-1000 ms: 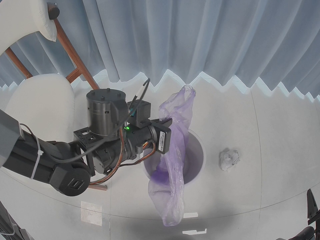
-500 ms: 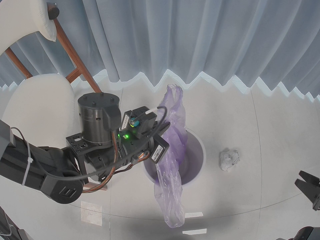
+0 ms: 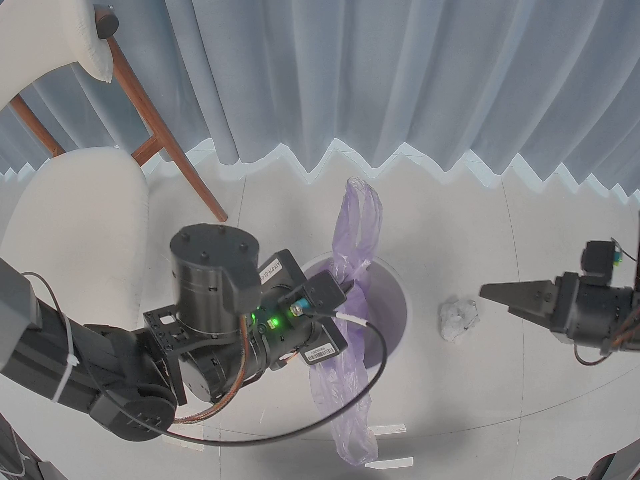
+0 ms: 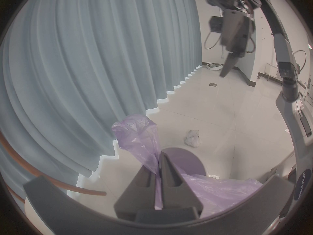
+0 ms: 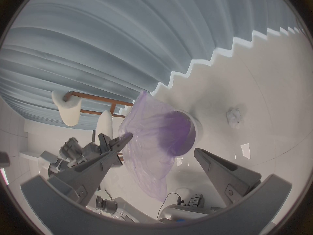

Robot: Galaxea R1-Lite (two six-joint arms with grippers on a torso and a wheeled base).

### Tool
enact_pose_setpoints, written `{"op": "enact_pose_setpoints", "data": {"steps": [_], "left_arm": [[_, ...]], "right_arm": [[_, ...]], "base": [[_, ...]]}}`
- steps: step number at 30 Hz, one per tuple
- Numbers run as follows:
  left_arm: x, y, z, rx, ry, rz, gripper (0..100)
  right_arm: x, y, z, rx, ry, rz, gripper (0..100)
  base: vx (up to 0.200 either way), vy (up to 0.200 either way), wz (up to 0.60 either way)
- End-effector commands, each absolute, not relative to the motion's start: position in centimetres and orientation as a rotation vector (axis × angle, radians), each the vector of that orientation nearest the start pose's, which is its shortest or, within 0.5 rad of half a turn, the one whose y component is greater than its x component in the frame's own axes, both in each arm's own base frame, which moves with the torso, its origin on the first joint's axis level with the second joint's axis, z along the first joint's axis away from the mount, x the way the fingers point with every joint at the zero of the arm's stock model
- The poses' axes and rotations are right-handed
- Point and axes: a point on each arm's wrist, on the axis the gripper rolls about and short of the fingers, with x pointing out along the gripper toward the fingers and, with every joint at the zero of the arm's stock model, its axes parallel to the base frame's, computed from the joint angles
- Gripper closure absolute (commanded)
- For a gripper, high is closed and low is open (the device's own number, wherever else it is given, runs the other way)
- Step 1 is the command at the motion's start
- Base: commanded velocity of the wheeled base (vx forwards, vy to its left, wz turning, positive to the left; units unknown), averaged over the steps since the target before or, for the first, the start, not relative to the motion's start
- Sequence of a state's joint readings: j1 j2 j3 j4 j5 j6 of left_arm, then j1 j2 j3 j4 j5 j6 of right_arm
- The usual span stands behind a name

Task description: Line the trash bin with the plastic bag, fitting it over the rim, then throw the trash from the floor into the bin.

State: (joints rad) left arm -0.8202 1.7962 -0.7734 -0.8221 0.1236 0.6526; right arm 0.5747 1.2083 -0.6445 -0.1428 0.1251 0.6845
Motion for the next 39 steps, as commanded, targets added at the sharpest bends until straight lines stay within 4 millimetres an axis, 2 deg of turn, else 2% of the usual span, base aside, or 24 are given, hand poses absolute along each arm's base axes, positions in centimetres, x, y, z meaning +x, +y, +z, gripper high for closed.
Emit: {"op": "enact_pose_setpoints", "data": {"steps": [1, 13, 21, 32, 39], "left_arm": [[21.9, -24.3, 14.0, 0.769, -0.024, -0.75, 100], [22.0, -24.6, 13.9, 0.755, -0.043, -0.743, 100], [22.1, -24.5, 14.0, 0.753, -0.047, -0.737, 100], [22.2, -24.3, 14.1, 0.753, -0.045, -0.72, 100], [22.2, -24.4, 14.1, 0.752, -0.044, -0.72, 100]], "right_arm": [[19.9, 13.7, 20.0, 0.543, 0.72, 0.499, 0], [24.6, 16.6, 19.9, 0.546, 0.695, 0.499, 0], [27.5, 18.5, 18.7, 0.541, 0.696, 0.494, 0], [29.6, 19.5, 17.3, 0.497, 0.685, 0.453, 0], [30.1, 19.8, 16.4, 0.491, 0.701, 0.438, 0]], "base": [[0.0, 0.0, 0.0], [0.0, 0.0, 0.0], [0.0, 0.0, 0.0], [0.0, 0.0, 0.0], [0.0, 0.0, 0.0]]}}
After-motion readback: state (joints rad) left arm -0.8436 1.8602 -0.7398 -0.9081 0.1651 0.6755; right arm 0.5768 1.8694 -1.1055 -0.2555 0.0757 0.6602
